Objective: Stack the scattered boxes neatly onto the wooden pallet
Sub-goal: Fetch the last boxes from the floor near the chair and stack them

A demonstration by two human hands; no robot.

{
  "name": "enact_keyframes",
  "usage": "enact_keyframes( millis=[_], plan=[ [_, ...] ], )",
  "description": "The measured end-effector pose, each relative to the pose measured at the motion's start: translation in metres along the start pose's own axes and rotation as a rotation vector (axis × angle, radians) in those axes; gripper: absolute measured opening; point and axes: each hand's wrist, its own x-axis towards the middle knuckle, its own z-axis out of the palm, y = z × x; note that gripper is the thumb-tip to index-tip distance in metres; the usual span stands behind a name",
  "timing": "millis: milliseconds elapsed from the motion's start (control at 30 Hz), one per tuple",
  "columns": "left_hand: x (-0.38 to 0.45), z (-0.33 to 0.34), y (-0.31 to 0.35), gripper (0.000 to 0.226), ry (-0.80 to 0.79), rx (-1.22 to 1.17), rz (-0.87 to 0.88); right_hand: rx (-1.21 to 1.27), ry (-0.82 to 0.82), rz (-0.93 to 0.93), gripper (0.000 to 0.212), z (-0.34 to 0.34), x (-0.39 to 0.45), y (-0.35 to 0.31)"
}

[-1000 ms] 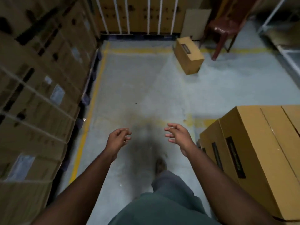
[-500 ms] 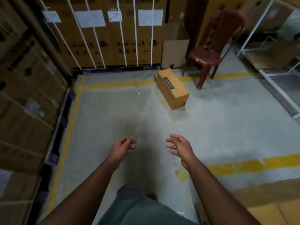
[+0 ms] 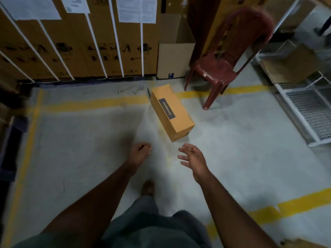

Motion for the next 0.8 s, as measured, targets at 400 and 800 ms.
enact_keyframes(
  millis=[400, 800],
  plan=[
    [0.308, 0.103, 0.105, 0.011, 0.134, -0.072, -0.196, 0.03, 0.059, 0.099, 0.019, -0.028, 0.33, -0.109],
    [0.56, 0.246, -0.042, 0.026, 0.144, 0.043, -0.522, -0.484, -0.053, 0.174, 0.05, -0.08, 0.676, 0.021]
  ],
)
